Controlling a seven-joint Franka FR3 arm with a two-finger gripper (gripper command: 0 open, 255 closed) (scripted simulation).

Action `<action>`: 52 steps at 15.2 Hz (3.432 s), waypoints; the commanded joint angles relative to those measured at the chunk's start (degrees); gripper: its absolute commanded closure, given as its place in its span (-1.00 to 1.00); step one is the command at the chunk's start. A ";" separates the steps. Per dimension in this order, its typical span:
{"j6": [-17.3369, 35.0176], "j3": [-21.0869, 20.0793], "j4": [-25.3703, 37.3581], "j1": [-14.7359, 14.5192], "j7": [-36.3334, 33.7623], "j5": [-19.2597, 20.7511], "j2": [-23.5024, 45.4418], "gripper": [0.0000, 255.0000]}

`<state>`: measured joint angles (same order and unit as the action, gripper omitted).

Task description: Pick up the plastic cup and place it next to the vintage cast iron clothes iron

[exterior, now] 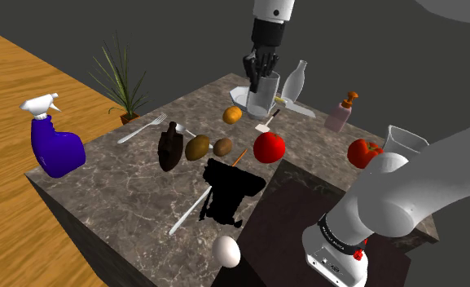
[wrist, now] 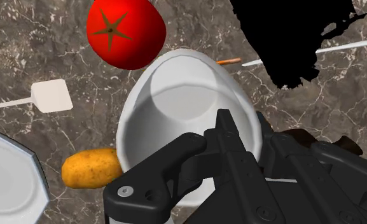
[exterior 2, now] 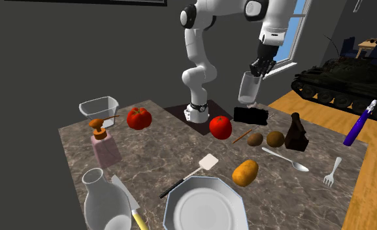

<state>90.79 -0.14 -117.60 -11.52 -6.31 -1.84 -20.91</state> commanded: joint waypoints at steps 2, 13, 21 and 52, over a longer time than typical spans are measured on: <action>0.27 -2.69 1.53 -1.52 -4.01 -1.32 1.61 1.00; 1.04 -12.36 11.91 -7.06 -18.99 -3.77 11.80 1.00; 4.76 -15.36 13.24 -9.18 -23.95 -3.43 16.57 1.00; 28.26 -15.95 -5.32 -9.59 -23.40 -2.70 21.66 1.00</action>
<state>118.19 -16.06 -122.54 -21.08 -29.67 -4.64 0.32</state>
